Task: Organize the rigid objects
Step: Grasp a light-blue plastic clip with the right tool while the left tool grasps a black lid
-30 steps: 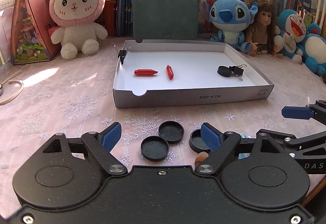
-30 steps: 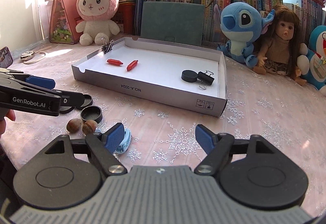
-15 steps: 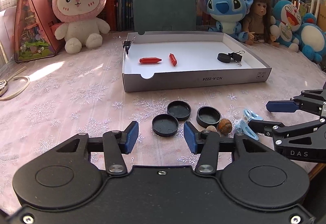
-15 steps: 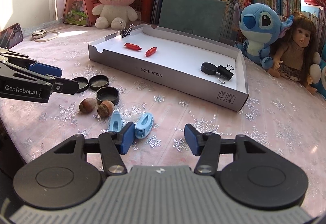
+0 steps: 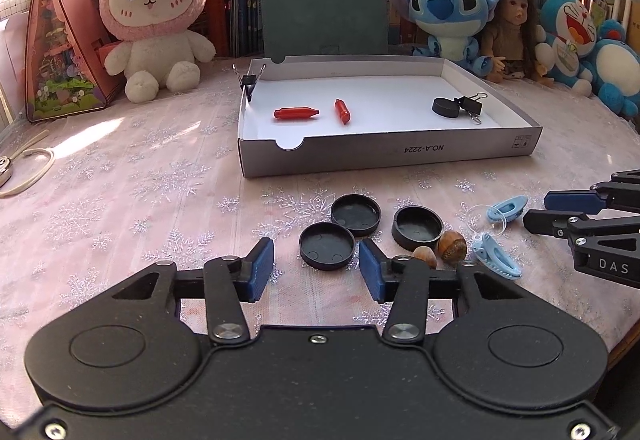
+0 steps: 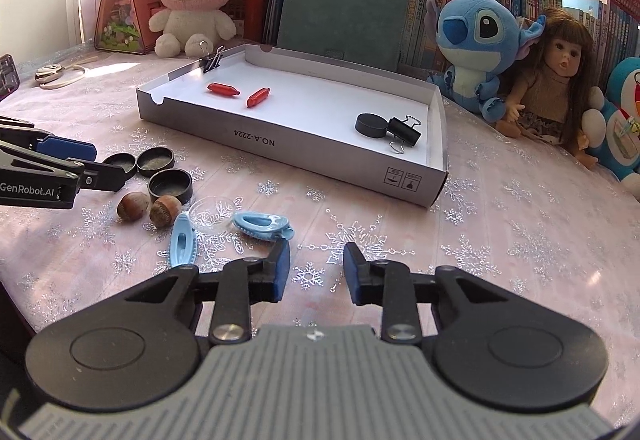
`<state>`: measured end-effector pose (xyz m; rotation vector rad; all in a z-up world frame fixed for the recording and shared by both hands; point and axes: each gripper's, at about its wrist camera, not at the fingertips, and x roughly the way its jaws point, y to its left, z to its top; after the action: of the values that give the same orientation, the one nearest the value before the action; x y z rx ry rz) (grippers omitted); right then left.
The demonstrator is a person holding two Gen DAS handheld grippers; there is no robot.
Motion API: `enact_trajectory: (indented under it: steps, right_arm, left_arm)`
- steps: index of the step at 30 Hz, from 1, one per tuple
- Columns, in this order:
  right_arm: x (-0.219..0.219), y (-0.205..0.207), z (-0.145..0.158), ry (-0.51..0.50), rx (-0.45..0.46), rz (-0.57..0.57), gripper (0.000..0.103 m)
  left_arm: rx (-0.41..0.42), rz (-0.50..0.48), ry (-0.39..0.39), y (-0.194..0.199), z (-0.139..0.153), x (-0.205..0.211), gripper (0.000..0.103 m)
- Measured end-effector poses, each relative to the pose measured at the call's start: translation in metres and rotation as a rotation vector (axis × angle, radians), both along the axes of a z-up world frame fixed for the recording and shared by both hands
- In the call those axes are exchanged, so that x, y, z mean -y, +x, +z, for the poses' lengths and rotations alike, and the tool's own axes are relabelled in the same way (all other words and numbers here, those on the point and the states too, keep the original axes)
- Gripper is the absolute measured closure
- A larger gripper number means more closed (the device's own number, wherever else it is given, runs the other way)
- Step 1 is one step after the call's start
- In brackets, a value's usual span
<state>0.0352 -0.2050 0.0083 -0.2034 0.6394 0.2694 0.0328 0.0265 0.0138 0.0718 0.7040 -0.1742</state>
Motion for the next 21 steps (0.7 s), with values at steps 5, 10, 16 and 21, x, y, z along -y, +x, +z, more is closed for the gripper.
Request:
enact_trajectory:
  steps: [5,10,16,21]
  right_arm:
    - [-0.006,-0.002,0.000,0.032,-0.009,0.001,0.064]
    - [-0.013,-0.001,0.000,0.099,-0.020,-0.019,0.064]
    - [-0.024,0.000,0.000,0.123,0.002,-0.050,0.051]
    - [-0.029,0.003,-0.001,0.131,0.013,-0.078,0.048]
  left_arm:
    - [0.014,-0.007,0.021,0.001,-0.003,0.006,0.058]
    - [0.008,-0.012,0.017,0.003,-0.003,0.006,0.067]
    - [0.015,-0.024,0.026,0.002,-0.003,0.006,0.068]
    - [0.026,-0.029,0.036,0.000,-0.004,0.007,0.067]
